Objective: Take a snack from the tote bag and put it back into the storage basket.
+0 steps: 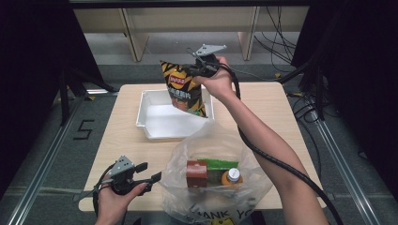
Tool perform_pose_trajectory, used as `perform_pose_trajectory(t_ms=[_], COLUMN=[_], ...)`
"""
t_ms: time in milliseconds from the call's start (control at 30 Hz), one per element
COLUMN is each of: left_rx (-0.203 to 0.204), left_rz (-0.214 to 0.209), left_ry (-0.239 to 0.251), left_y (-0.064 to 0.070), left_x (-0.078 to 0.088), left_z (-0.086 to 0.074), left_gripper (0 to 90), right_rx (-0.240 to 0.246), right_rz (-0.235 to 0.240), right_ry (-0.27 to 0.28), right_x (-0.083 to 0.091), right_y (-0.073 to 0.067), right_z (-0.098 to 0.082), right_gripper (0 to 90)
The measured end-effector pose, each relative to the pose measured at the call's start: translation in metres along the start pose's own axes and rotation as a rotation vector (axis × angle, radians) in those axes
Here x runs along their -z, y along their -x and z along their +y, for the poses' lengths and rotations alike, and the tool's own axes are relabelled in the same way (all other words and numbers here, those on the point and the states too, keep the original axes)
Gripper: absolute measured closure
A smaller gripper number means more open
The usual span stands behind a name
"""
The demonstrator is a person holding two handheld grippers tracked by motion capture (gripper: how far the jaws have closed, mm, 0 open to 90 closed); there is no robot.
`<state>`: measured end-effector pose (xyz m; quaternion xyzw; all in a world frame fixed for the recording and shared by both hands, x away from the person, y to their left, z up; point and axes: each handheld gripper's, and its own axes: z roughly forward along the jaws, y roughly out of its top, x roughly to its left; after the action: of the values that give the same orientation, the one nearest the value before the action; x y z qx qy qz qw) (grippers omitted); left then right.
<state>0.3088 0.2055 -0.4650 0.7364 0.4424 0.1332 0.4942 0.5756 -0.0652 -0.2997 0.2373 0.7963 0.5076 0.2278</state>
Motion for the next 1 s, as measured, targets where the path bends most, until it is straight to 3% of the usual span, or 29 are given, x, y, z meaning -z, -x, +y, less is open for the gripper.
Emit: perform_pose_trajectory(t_ms=[33, 200, 233, 267, 400, 433, 533, 700, 767, 867, 900, 1000], left_rx=[-0.012, 0.02, -0.001, 0.014, 0.013, 0.015, 0.012, 0.002, 0.011, 0.003, 0.003, 0.003], left_rz=[0.0, 0.008, 0.004, 0.01, 0.002, 0.003, 0.003, 0.006, 0.005, 0.004, 0.005, 0.005], left_ry=[-0.006, 0.004, -0.005, -0.003, -0.002, -0.001, -0.004, -0.008, -0.008, -0.007, -0.007, -0.007], left_y=[-0.001, -0.001, -0.002, -0.002, -0.003, -0.003, -0.003, -0.004, -0.004, -0.004, -0.004, -0.004], left_x=[0.001, 0.001, 0.002, 0.002, 0.001, 0.001, 0.001, 0.002, 0.002, 0.002, 0.002, 0.002], left_z=[0.0, -0.001, 0.0, -0.001, -0.001, -0.001, -0.001, -0.001, -0.002, -0.002, -0.002, -0.002], left_gripper=[28.4, 28.4, 28.3, 28.4, 28.3, 28.4, 28.3, 28.4, 28.4, 28.3, 28.4, 28.3], right_rx=[-0.01, -0.012, -0.012, -0.016, -0.014, -0.046, -0.022, -0.062, -0.052, -0.053, -0.04, -0.076], right_rz=[0.004, 0.002, 0.009, 0.006, 0.009, 0.003, 0.013, 0.021, -0.004, 0.008, 0.007, 0.015], right_ry=[-0.003, -0.003, -0.012, -0.011, -0.023, -0.032, -0.033, -0.055, -0.061, -0.084, -0.065, -0.08], right_x=[-0.002, -0.015, -0.017, -0.02, -0.028, -0.03, -0.035, -0.041, -0.043, -0.045, -0.048, -0.048], right_y=[0.0, 0.001, 0.001, 0.002, 0.003, 0.002, 0.003, 0.002, 0.003, 0.004, 0.005, 0.004], right_z=[-0.001, -0.004, -0.005, -0.006, -0.009, -0.01, -0.012, -0.015, -0.017, -0.019, -0.02, -0.022], right_gripper=[90.0, 90.0, 90.0, 90.0, 90.0, 90.0, 90.0, 90.0, 90.0, 90.0, 90.0, 90.0])
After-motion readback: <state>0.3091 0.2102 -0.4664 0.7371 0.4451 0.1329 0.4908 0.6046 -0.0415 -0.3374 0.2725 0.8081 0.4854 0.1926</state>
